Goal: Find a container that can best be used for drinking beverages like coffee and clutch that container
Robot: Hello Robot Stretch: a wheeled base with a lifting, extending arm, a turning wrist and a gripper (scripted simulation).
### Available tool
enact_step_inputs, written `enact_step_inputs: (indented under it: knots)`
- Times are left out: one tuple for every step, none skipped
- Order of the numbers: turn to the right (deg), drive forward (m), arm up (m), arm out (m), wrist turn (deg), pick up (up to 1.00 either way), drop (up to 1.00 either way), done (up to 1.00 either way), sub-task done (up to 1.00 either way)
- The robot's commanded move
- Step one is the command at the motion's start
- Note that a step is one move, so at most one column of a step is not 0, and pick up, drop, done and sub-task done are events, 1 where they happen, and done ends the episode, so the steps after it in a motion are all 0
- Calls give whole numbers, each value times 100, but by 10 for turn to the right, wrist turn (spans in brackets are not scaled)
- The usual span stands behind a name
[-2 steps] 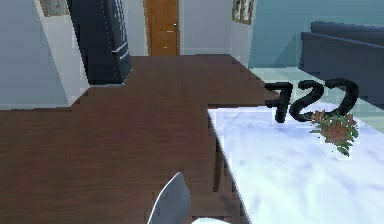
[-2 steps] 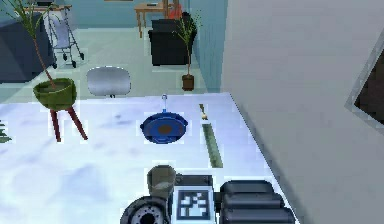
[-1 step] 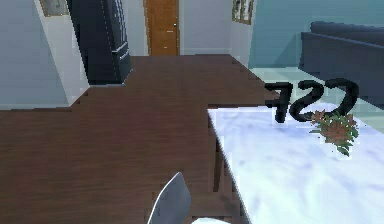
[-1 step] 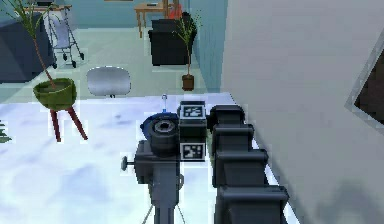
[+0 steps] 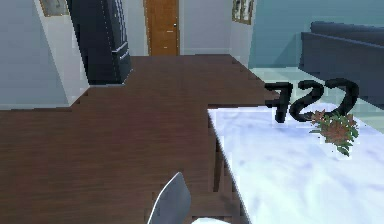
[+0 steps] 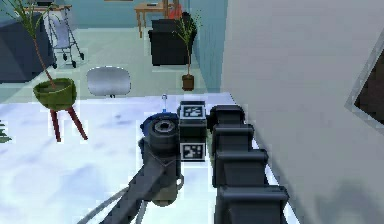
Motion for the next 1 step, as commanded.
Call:
enact_step_inputs:
  knots:
    - [0,0,0,0,450,0,0,0,0]
